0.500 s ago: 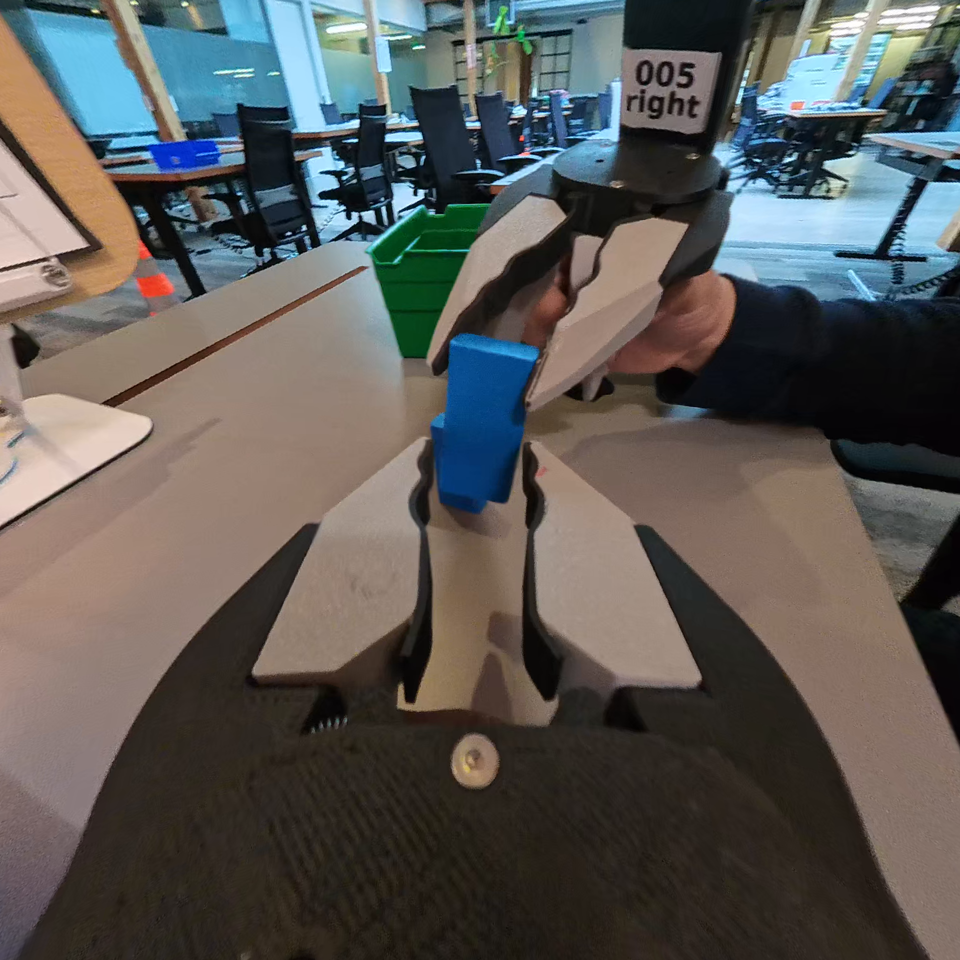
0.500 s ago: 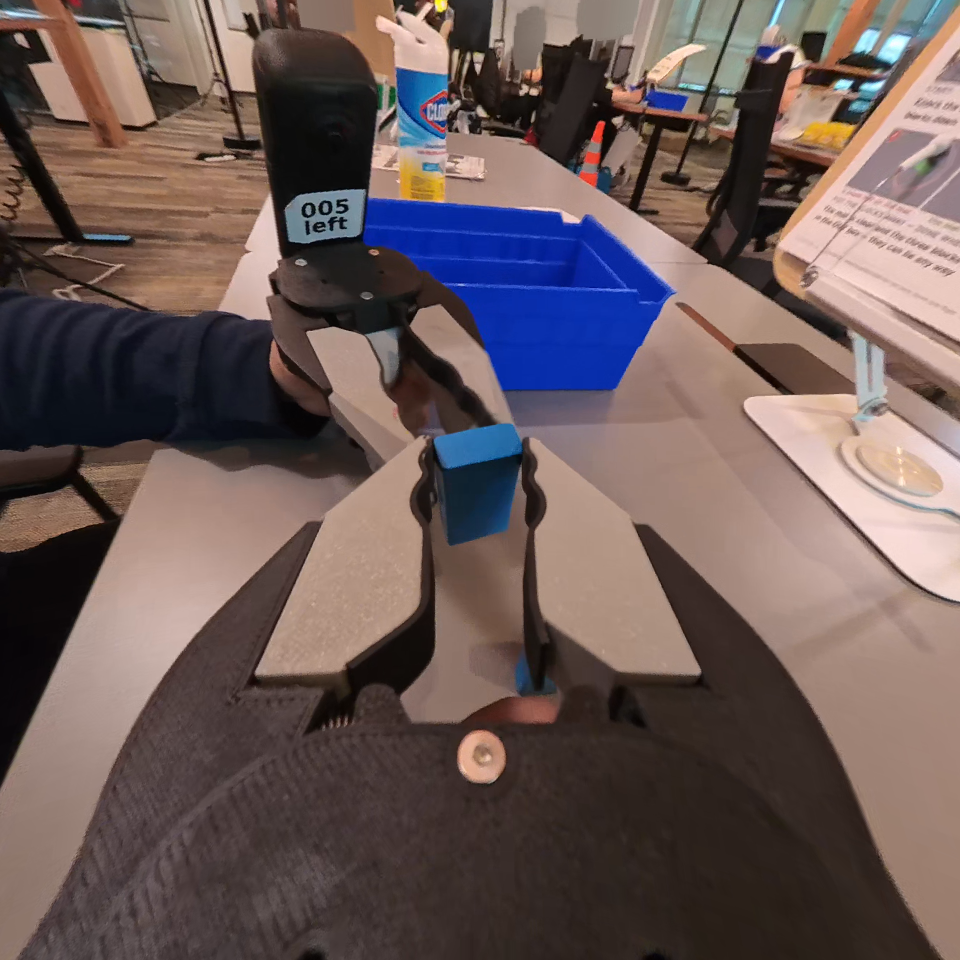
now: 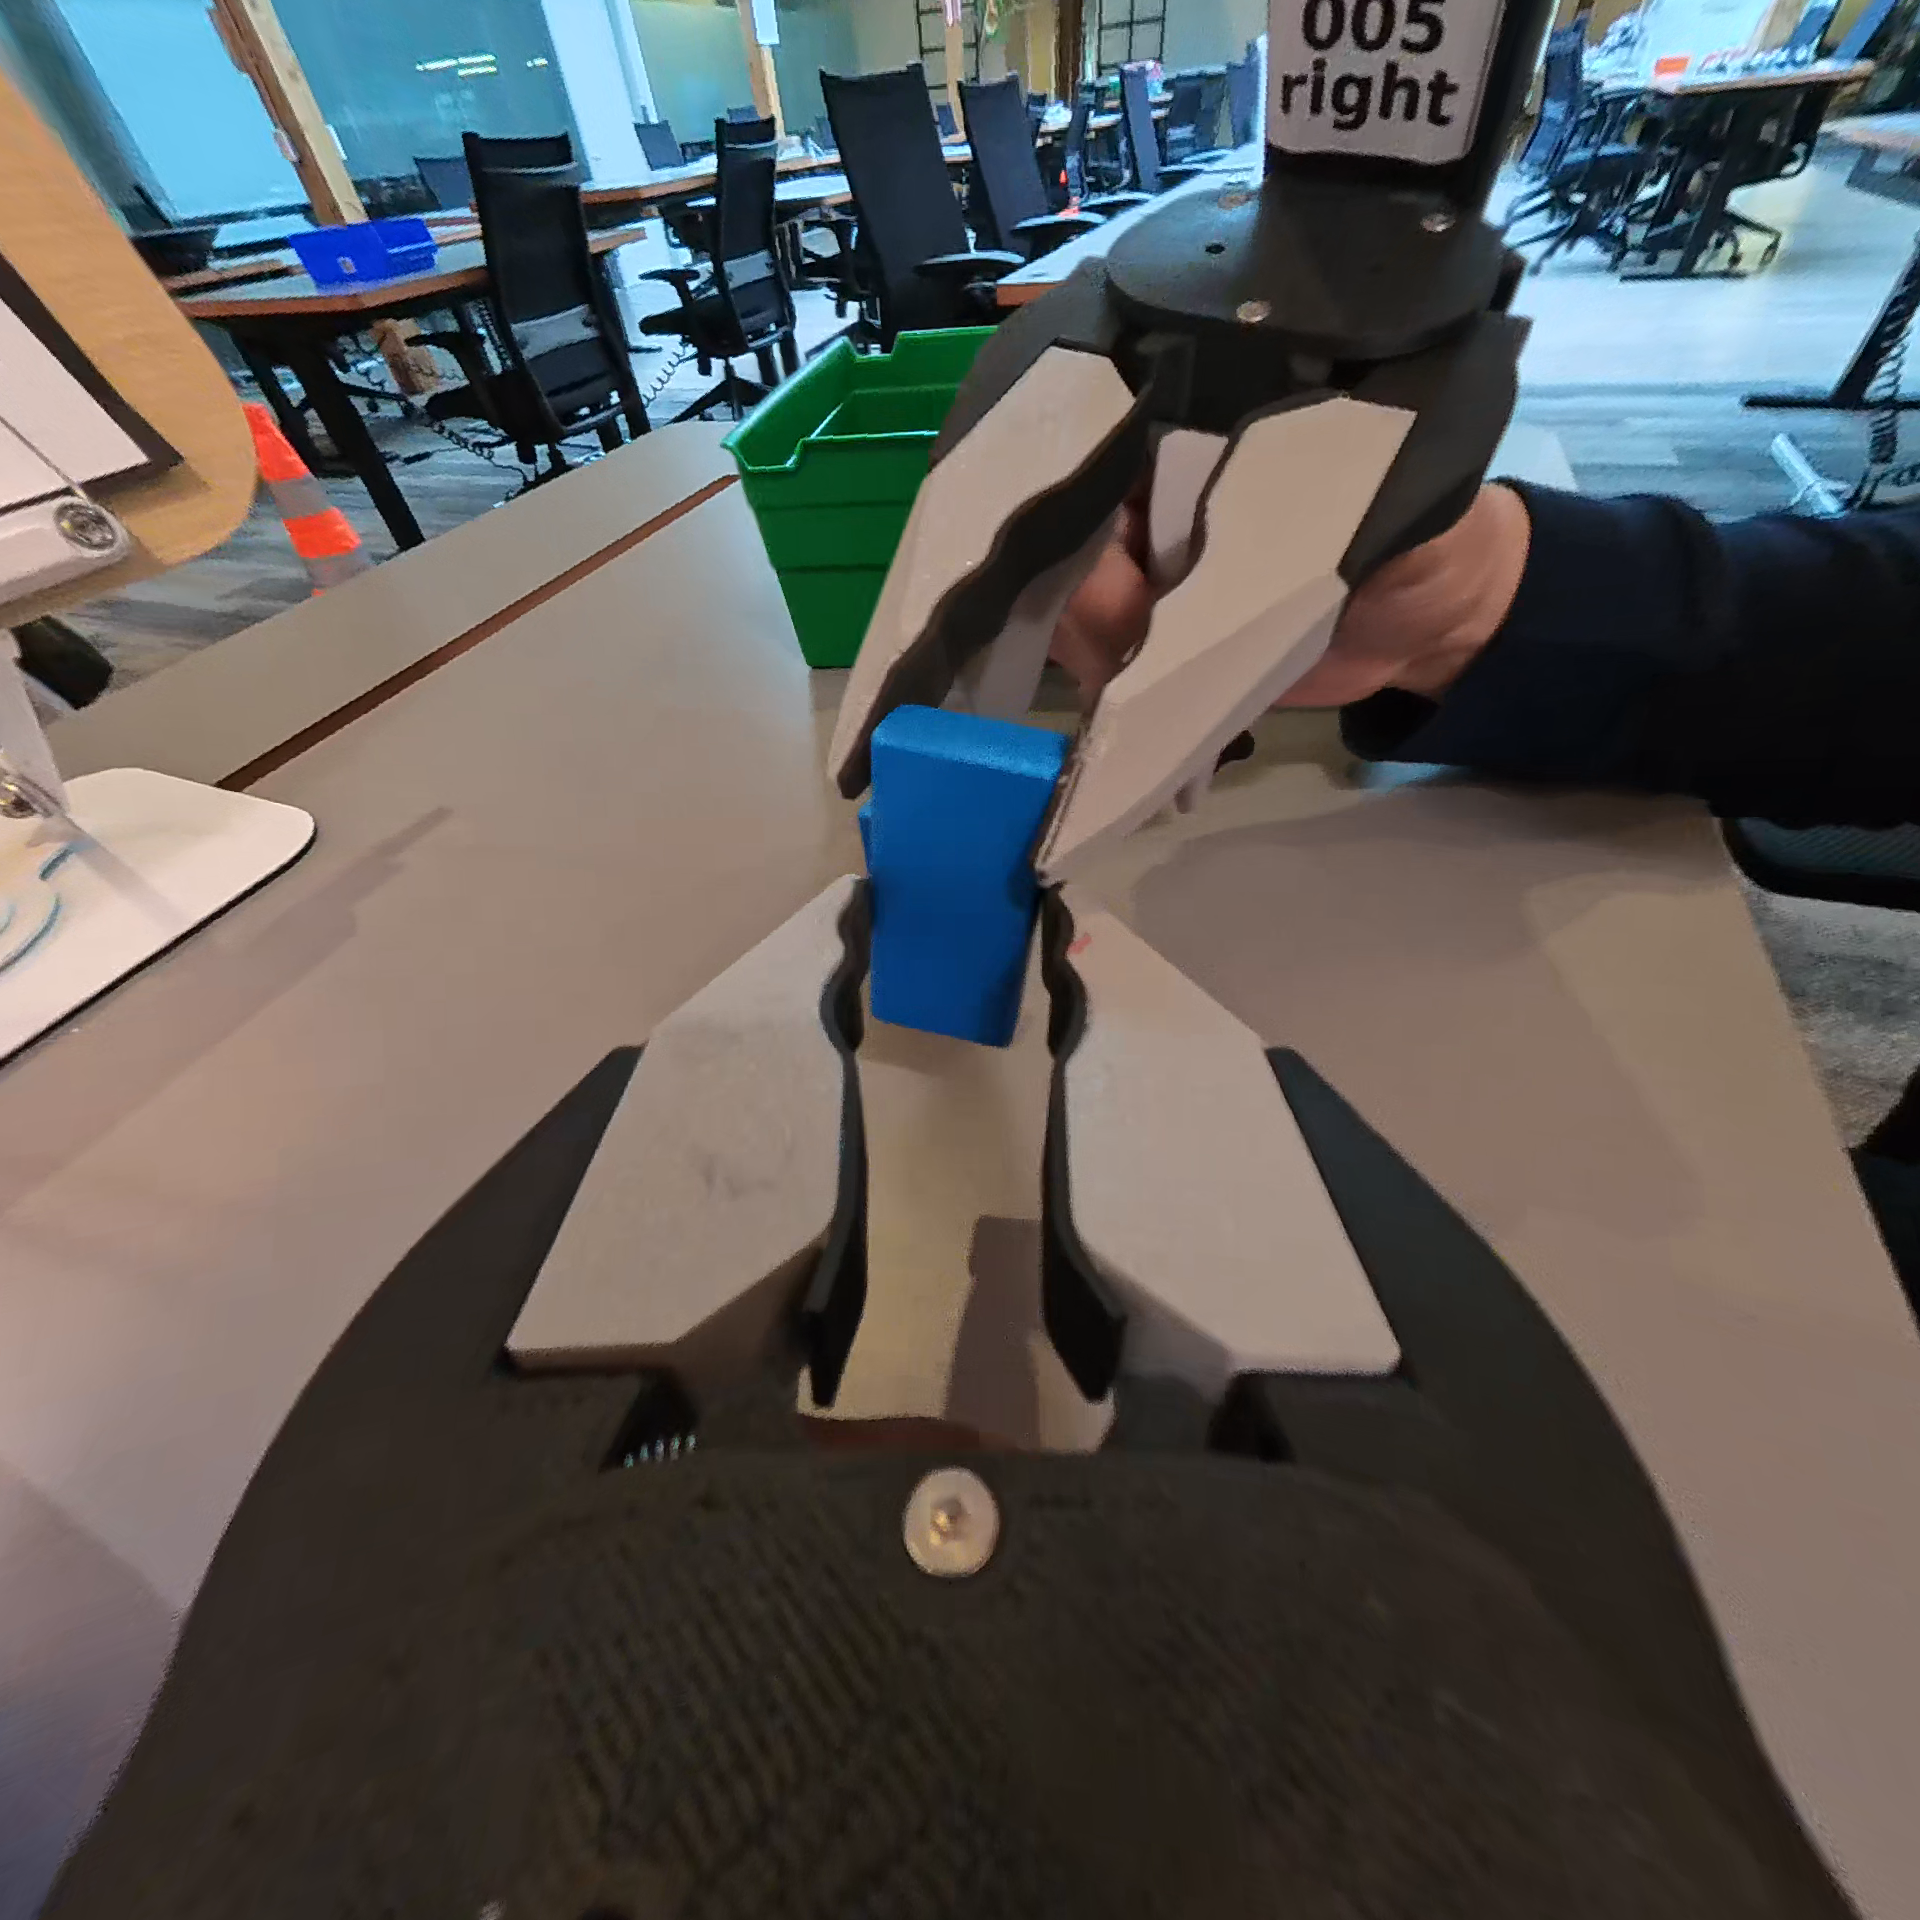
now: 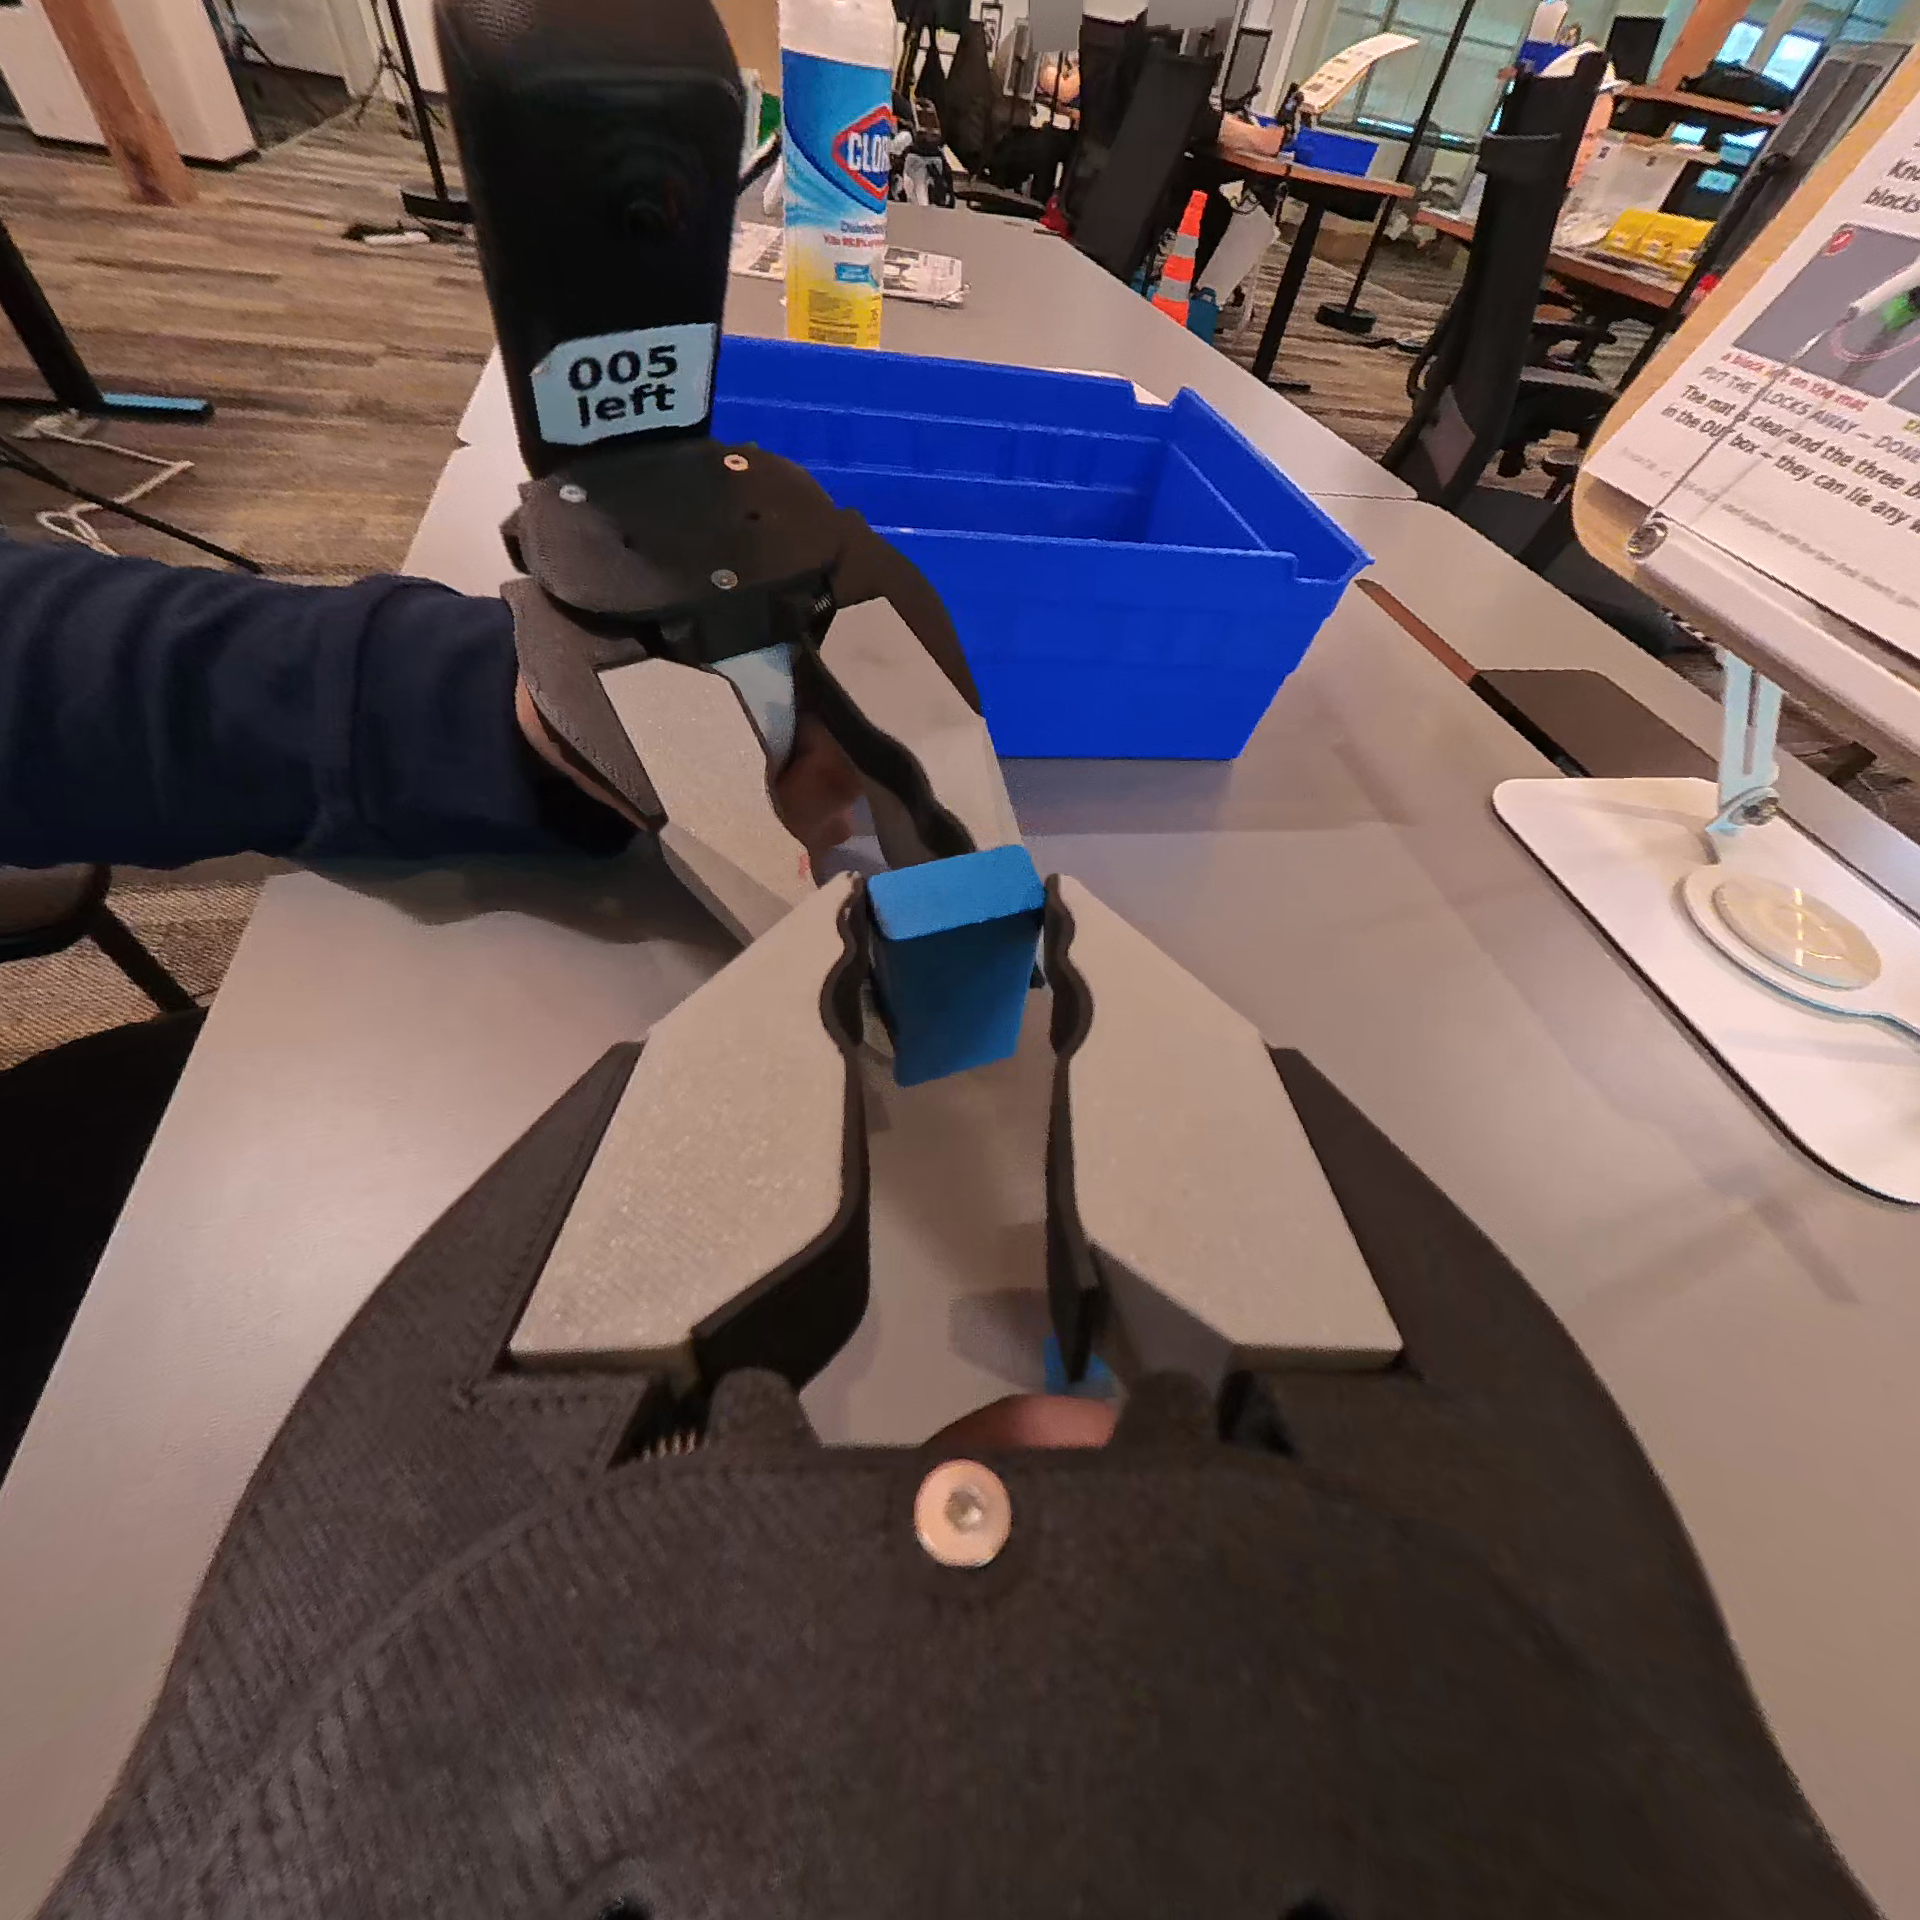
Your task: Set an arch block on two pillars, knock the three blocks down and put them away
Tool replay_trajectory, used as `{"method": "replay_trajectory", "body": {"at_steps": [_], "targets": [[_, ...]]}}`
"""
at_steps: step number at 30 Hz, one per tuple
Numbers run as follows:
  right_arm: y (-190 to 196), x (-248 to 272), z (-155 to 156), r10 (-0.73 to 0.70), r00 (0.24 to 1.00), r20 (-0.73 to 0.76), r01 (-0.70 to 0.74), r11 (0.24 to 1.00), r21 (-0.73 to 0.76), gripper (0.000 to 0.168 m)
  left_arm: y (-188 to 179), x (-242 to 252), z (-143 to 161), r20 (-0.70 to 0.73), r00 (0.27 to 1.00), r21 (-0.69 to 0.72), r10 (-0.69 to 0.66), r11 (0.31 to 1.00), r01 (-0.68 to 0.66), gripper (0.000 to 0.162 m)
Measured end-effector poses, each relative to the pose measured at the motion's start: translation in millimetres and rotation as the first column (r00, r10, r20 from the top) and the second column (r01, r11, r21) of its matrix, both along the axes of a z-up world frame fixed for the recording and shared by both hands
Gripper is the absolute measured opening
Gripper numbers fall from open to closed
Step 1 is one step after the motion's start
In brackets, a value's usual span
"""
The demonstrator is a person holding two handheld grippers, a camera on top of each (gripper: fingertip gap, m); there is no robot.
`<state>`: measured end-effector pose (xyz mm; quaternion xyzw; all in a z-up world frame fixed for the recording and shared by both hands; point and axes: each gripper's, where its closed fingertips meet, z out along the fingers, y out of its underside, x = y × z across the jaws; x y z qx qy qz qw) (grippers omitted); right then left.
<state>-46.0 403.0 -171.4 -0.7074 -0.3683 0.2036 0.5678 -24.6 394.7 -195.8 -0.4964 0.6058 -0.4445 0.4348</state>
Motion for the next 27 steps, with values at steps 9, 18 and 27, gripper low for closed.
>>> {"method": "replay_trajectory", "body": {"at_steps": [9, 18, 27], "targets": [[-4, 3, 17, 0.001, 0.998, -0.063, 0.003, 0.998, 0.062, 0.002, 1, -1, 3, 0.011, 1.0, -0.036, -0.008, 0.999, 0.009, 0.03], [-3, -4, 6, 0.007, 1.0, -0.021, -0.006, 0.999, 0.042, 0.0, -3, 1, -4, -0.024, 1.0, -0.024, -0.015, 1.0, 0.014, 0.029], [-2, -5, -4, 0.006, 1.0, 0.011, -0.006, 1.0, 0.018, 0.0, 0, -3, 2, 0.002, 1.0, -0.035, -0.004, 0.999, 0.004, 0.029]]}}
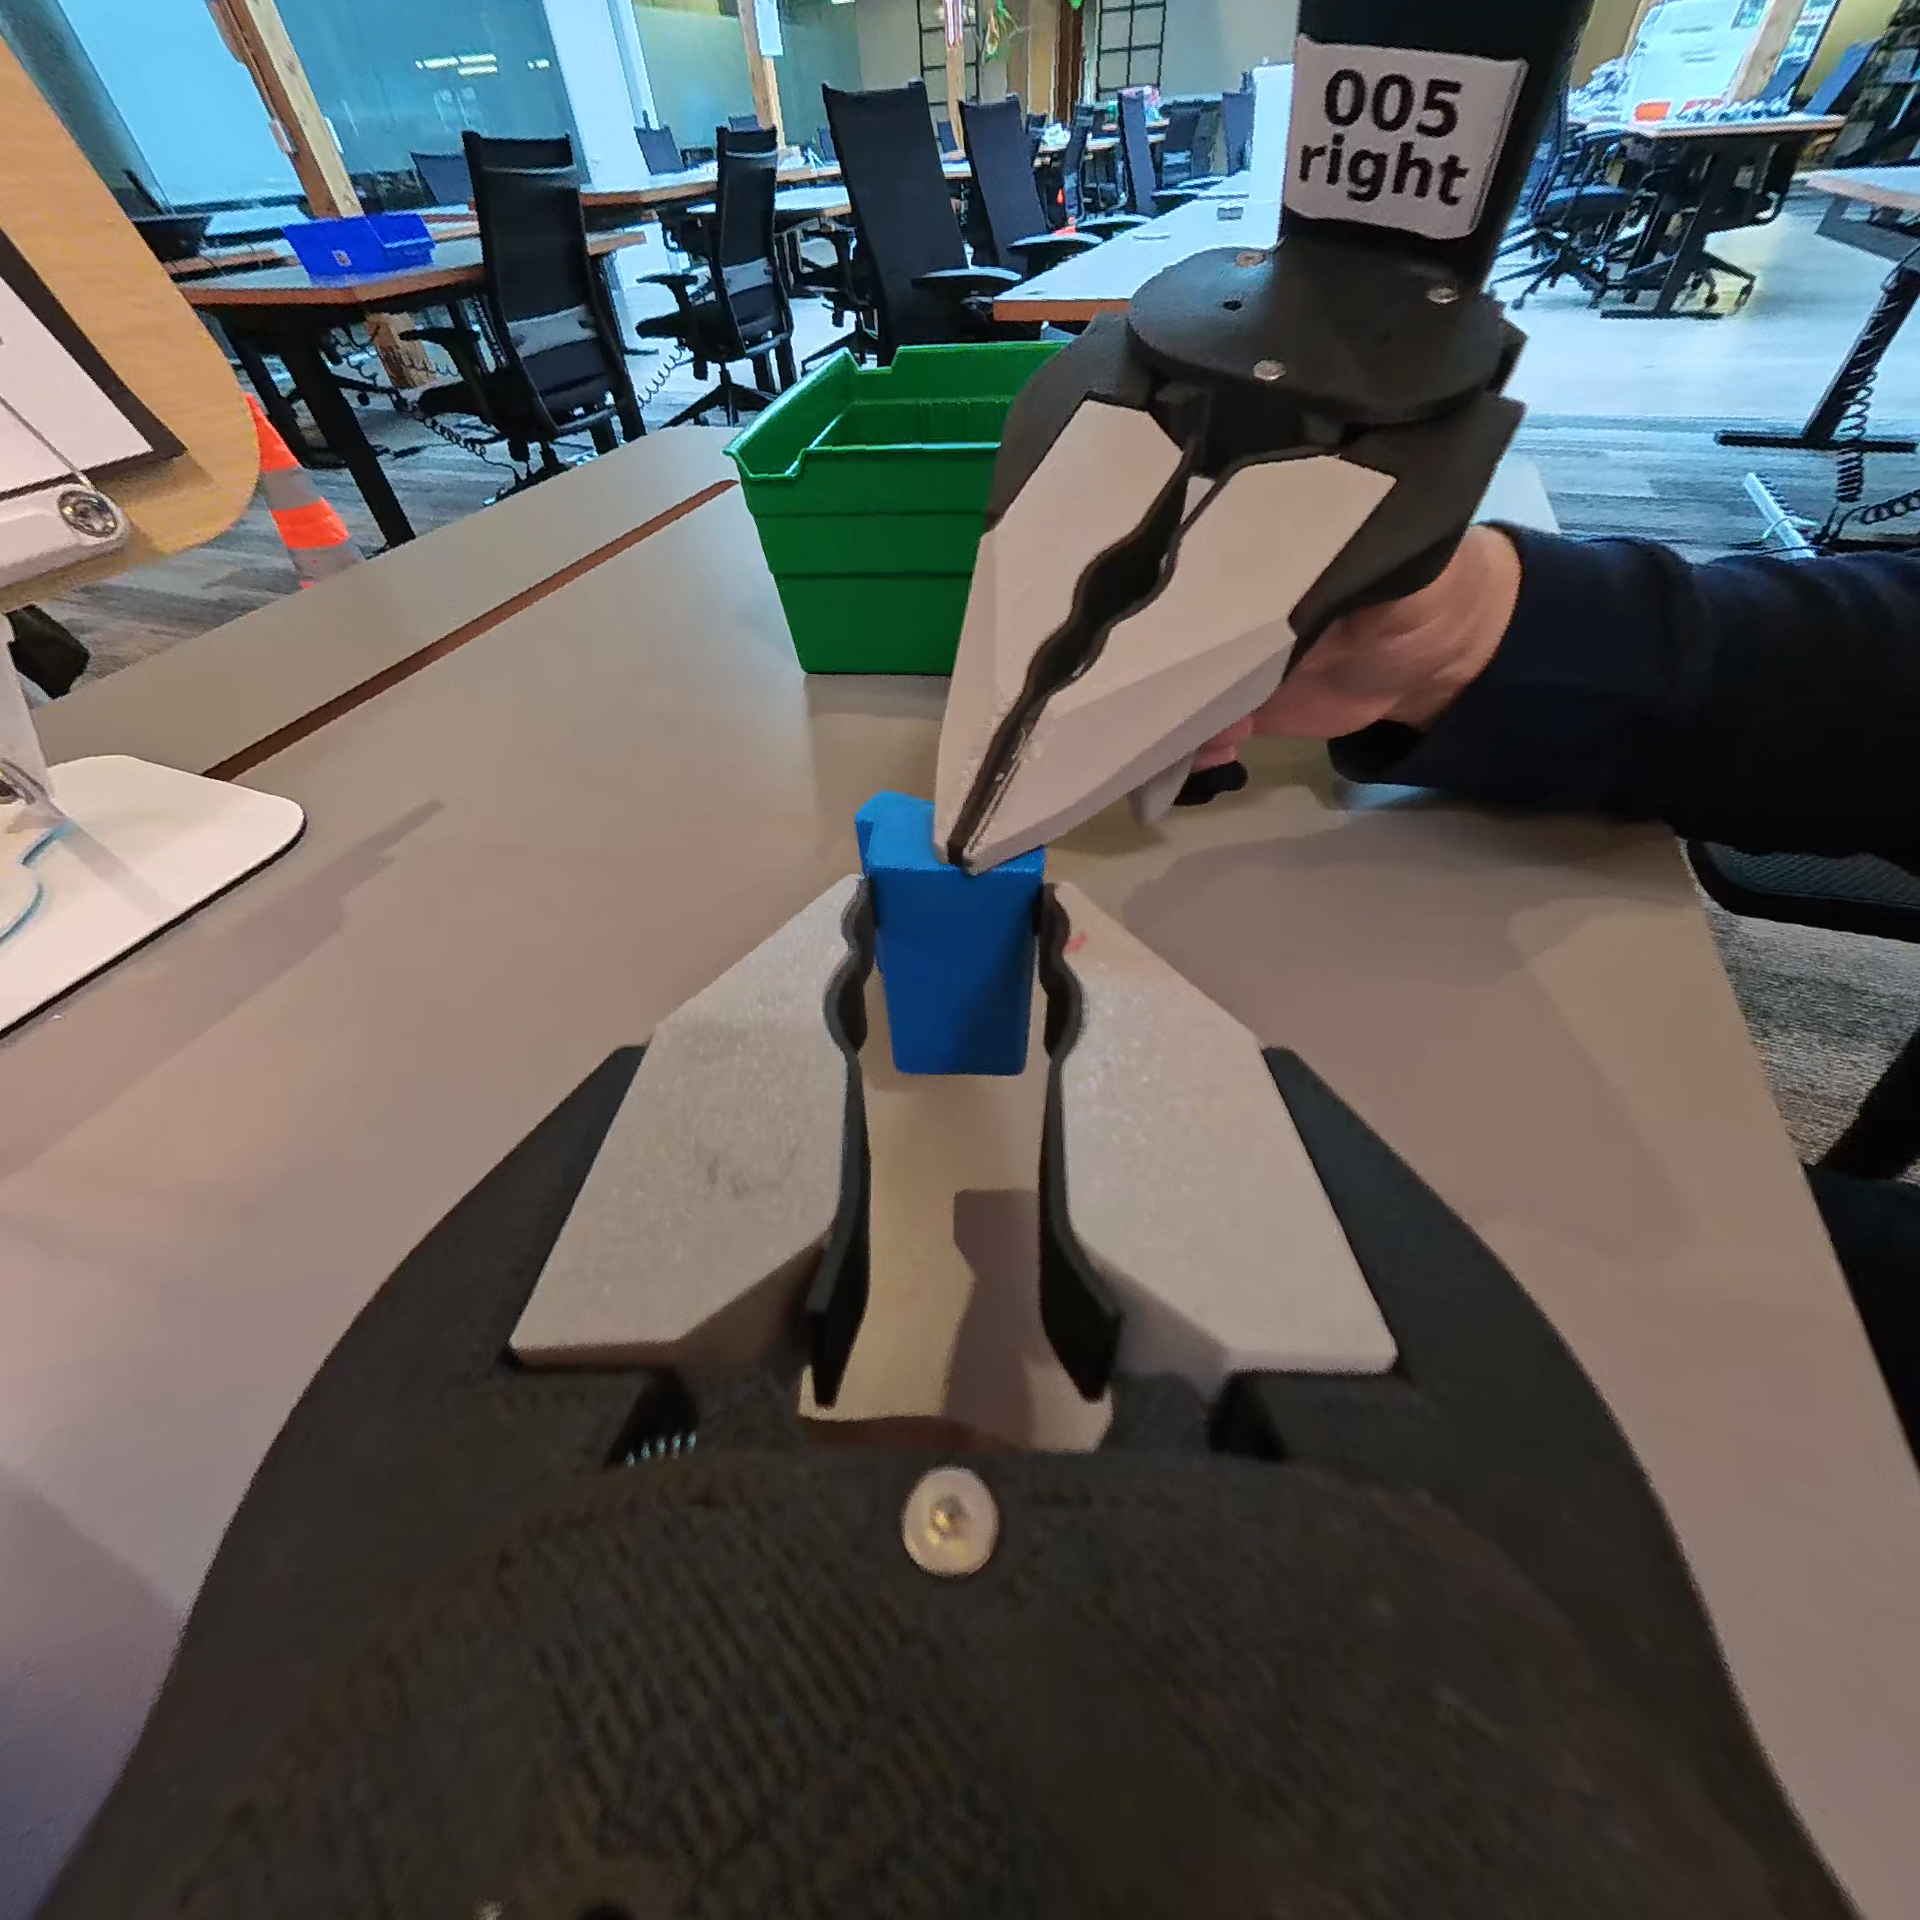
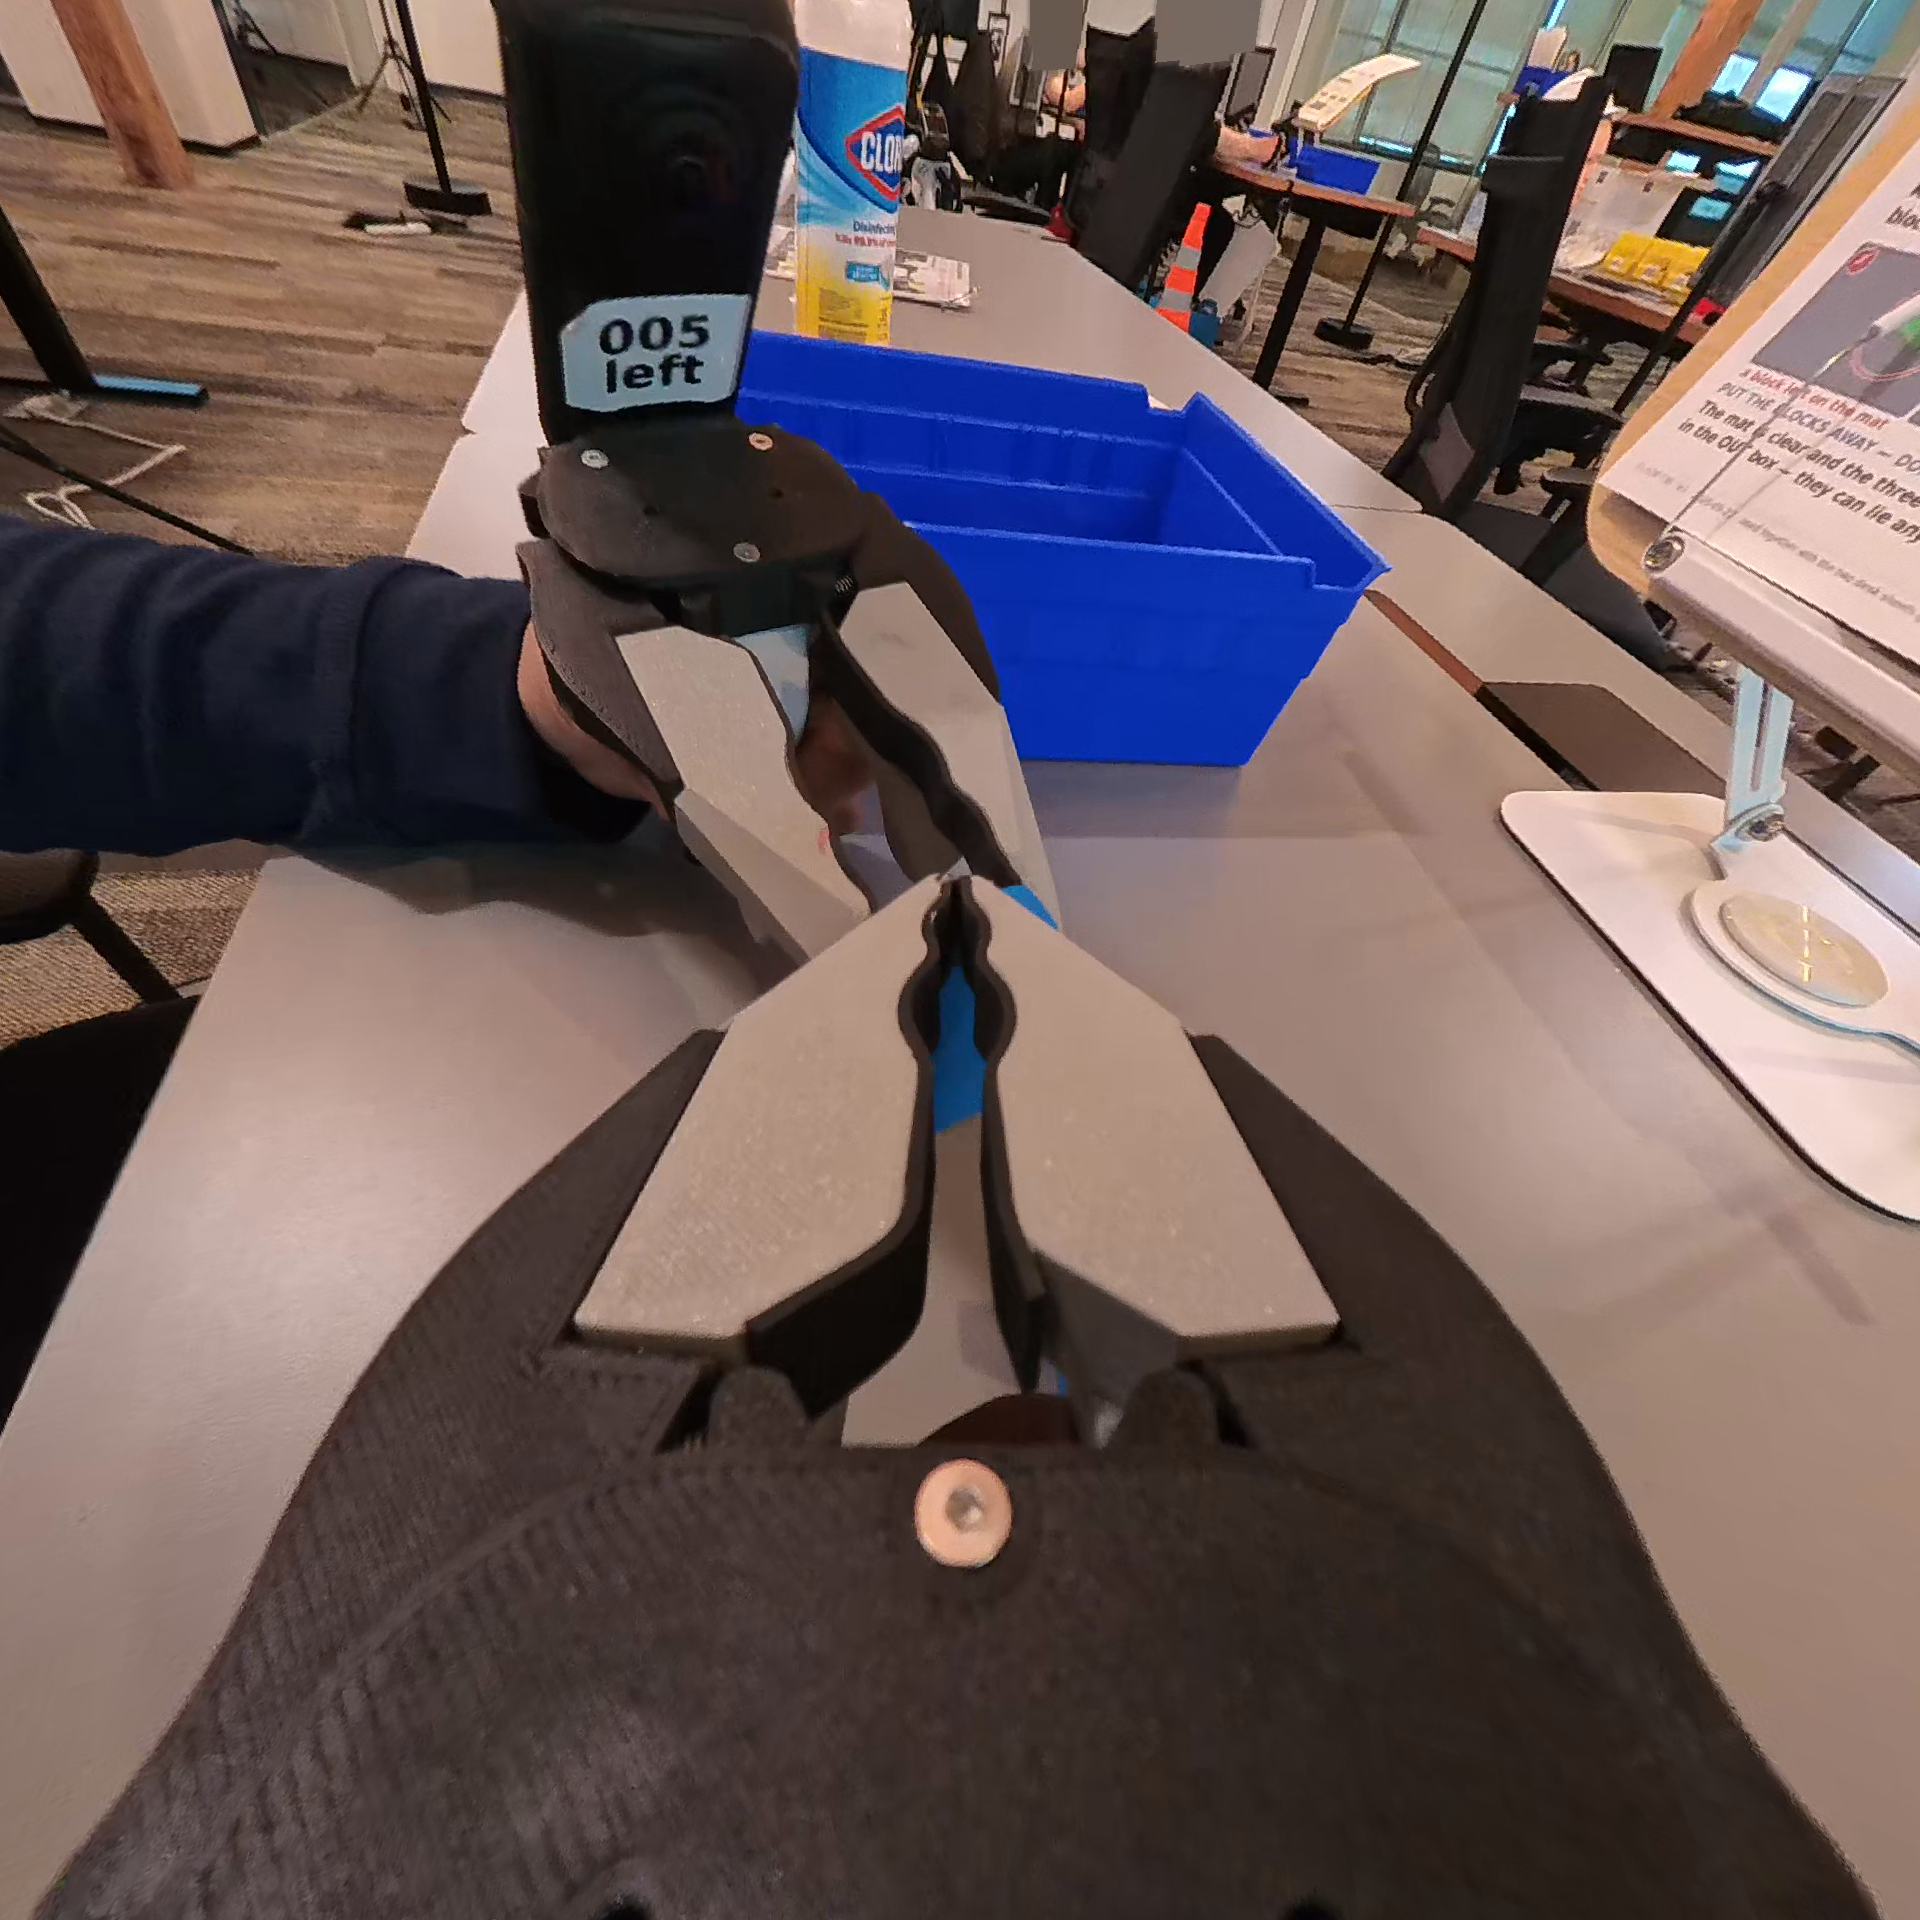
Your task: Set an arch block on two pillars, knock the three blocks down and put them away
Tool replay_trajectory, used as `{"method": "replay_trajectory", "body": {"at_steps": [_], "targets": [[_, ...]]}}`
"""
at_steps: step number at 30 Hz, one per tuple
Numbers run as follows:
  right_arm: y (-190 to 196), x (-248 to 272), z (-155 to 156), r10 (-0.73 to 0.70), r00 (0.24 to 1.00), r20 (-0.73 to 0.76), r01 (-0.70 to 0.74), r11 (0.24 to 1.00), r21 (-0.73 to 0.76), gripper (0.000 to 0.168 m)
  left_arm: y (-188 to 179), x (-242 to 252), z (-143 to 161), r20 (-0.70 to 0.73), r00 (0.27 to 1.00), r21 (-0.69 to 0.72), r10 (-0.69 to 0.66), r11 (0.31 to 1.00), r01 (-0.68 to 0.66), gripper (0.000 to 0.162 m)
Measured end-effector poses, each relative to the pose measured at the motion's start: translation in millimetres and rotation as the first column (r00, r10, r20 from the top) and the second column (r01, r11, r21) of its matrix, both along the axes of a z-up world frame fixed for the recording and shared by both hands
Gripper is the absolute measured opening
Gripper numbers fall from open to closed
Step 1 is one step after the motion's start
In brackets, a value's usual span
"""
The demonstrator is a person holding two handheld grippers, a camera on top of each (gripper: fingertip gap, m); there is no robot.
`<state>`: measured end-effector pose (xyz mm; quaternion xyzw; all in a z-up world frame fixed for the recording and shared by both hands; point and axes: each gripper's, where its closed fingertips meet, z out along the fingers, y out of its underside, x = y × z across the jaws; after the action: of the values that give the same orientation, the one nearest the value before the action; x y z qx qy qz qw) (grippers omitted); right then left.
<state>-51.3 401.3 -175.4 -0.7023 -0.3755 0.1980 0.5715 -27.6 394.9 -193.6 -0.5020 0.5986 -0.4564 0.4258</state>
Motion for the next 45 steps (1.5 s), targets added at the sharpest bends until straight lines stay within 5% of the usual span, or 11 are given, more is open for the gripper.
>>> {"method": "replay_trajectory", "body": {"at_steps": [4, 7, 12, 27, 45], "targets": [[4, 12, 1, -0.054, 0.997, 0.055, 0.052, 0.998, 0.038, 0.006, 5, 1, -3, -0.005, 1.0, 0.015, -0.003, 1.0, 0.003, 0.029], [3, 35, 21, -0.104, 0.994, -0.038, 0.106, 0.993, 0.056, 0.013, 16, 3, -2, 0.002, 1.0, -0.05, -0.003, 0.999, 0.003, 0.029], [-6, 69, 8, -0.157, 0.983, -0.098, 0.15, 0.986, -0.078, 0.036, 29, 9, -16, -0.054, 0.998, -0.064, 0.027, 0.997, -0.031, 0.028], [7, 40, -15, -0.081, 0.995, 0.052, 0.086, 0.99, -0.113, 0.024, 17, 5, -21, -0.085, 0.989, -0.006, -0.119, 0.993, 0.119, 0.029], [2, 97, -38, -0.299, 0.951, 0.079, 0.309, 0.92, -0.242, 0.022, 41, 14, -49, -0.26, 0.964, 0.092, -0.051, 0.993, 0.077, 0.03]]}}
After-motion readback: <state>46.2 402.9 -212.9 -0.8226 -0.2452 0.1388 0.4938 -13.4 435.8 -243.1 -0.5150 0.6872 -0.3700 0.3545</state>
